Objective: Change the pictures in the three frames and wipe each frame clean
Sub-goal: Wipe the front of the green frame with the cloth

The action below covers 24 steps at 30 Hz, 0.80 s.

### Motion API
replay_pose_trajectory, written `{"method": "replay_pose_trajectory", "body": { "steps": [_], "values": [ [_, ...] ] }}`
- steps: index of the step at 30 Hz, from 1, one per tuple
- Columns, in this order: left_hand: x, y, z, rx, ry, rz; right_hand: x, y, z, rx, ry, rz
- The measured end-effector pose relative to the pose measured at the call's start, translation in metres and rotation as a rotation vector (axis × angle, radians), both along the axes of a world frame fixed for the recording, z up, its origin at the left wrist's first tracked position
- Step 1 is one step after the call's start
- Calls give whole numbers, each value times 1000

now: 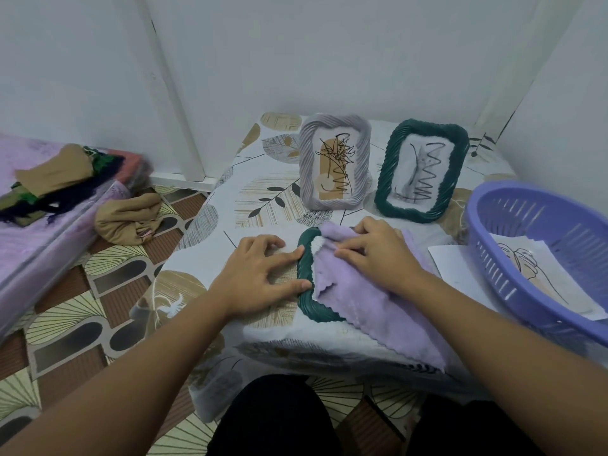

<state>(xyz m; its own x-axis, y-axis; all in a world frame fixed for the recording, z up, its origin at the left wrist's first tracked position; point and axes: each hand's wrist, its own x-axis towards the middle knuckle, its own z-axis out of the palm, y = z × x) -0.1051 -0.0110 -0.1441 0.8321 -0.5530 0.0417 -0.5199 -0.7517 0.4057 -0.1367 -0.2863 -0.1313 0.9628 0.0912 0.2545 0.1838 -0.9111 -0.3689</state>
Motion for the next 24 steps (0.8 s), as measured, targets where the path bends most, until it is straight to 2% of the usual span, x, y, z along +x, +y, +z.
{"method": "replay_pose_trajectory", "body": {
  "steps": [4,8,12,18,22,24],
  "values": [
    [-1,-1,1,-1,7,2,-3,-8,7,-165,-24,-111],
    [-1,-1,1,-9,2,7,-15,2,-1,-103,-97,-58],
    [-1,-2,0,0,-3,8,-16,-3,-8,-3,49,74],
    [0,-2,1,7,-5,11,-1,20,-1,28,11,-52],
    [-1,-2,2,16,1,7,-13,9,-5,95,54,29],
    [-1,-2,3,13,5,10,-7,4,-2,77,18,-22]
  ]
}}
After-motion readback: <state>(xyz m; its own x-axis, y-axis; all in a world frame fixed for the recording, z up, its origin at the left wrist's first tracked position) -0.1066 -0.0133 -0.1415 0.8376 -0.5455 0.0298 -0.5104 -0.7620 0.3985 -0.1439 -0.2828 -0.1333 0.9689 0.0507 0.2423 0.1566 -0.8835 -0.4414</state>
